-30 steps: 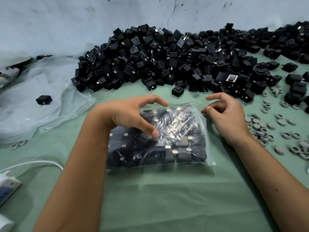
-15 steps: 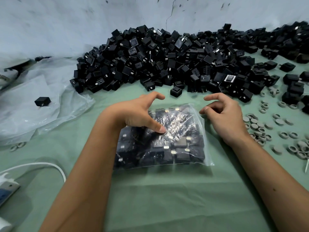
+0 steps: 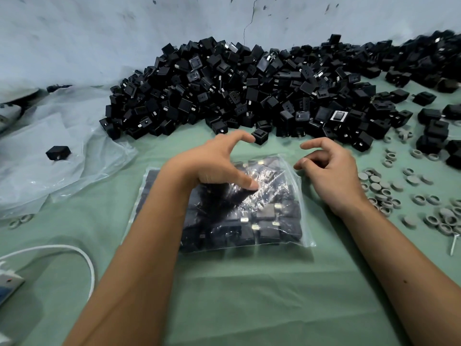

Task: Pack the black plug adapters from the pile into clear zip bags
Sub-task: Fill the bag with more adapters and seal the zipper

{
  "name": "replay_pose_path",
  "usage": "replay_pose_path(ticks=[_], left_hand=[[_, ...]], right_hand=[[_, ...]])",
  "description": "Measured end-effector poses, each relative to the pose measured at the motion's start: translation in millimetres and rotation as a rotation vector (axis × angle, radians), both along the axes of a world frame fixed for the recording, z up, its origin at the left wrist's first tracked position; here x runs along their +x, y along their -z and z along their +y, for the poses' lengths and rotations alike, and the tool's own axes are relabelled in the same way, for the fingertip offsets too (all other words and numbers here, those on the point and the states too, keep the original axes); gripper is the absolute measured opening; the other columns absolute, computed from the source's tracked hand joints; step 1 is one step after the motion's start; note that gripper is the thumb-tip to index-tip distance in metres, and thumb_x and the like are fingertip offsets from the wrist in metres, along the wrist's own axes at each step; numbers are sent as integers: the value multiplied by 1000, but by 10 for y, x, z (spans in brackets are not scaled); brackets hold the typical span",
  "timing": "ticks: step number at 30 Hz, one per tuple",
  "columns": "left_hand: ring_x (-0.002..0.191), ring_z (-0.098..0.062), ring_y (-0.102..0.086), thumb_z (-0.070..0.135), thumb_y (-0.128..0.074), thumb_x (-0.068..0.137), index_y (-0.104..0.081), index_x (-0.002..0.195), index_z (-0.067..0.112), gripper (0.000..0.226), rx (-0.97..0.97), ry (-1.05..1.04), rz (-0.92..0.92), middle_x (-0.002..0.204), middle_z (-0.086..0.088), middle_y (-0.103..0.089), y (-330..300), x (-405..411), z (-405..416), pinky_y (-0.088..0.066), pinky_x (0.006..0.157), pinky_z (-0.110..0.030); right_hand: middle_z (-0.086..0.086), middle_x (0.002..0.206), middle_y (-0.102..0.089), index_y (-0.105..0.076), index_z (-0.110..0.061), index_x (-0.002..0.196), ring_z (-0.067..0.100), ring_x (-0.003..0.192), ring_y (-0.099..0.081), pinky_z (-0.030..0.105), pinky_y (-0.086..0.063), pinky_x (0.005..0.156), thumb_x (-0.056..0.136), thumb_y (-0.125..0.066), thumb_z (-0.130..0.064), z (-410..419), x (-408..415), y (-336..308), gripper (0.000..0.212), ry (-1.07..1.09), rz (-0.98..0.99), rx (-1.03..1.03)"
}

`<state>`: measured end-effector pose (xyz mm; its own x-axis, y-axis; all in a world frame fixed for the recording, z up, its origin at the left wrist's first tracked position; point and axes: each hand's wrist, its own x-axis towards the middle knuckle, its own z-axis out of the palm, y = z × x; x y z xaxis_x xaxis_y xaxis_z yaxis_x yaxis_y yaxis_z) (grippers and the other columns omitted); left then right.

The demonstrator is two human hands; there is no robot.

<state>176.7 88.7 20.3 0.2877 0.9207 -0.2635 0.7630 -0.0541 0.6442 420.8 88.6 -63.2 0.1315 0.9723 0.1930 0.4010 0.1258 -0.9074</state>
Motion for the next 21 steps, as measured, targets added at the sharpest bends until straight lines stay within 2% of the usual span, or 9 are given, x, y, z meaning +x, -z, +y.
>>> replay_pose_path(ticks=[3, 7, 11, 13, 16, 19, 21], left_hand=[[139, -19, -37, 41, -92, 71, -41, 143, 46, 89, -12, 6, 52, 158, 6, -33, 6, 45, 11, -32, 106, -37], [142, -25, -36, 53, -88, 71, -44, 141, 42, 83, 91, -116, 43, 155, -1, -37, 5, 182, 61, -33, 118, -51], [141, -29, -35, 52, -89, 69, -46, 137, 41, 82, 128, -158, 155, 151, -4, -39, -14, 277, 159, -34, 117, -55], [140, -29, -37, 47, -86, 76, -53, 131, 42, 64, 175, -96, 139, 150, -2, -41, -44, 308, 219, -34, 116, -53], [131, -28, -45, 31, -73, 93, -62, 123, 43, 34, 239, 49, 57, 143, -2, -49, -18, 486, 273, -40, 111, -45], [130, -23, -46, 16, -62, 99, -70, 116, 44, 34, 197, 208, 47, 141, -4, -51, 50, 660, 302, -40, 112, -42], [130, -22, -50, 11, -59, 100, -74, 110, 45, 39, 114, 266, 57, 146, -1, -50, 50, 718, 307, -42, 113, -44]], right_hand=[[-12, 84, -78, -65, -31, 112, 8, 84, -75, 45, -59, 92, 96, -64, -12, -2, -6, -1, 24, -1, 8, -4], [-12, 84, -78, -65, -32, 111, 12, 86, -75, 45, -59, 91, 96, -64, -12, -1, -8, -5, 25, -7, 18, -18], [-9, 84, -76, -68, -30, 105, 5, 83, -71, 35, -58, 85, 94, -66, -14, 25, -17, -3, 20, 77, 2, 27], [-11, 89, -71, -70, -26, 102, 5, 89, -64, 31, -55, 84, 92, -65, -15, 57, 6, -2, 15, 203, -137, 120], [3, 118, -62, -68, -20, 116, 24, 119, -45, 33, -39, 98, 92, -65, -23, 124, 87, -9, 25, 319, -504, 185], [10, 150, -43, -56, -24, 140, 33, 140, -30, 48, -35, 111, 94, -65, -36, 172, 117, -14, 48, 301, -706, 60], [10, 164, -28, -41, -30, 152, 35, 149, -20, 56, -30, 117, 97, -59, -42, 194, 95, 7, 59, 246, -814, -19]])
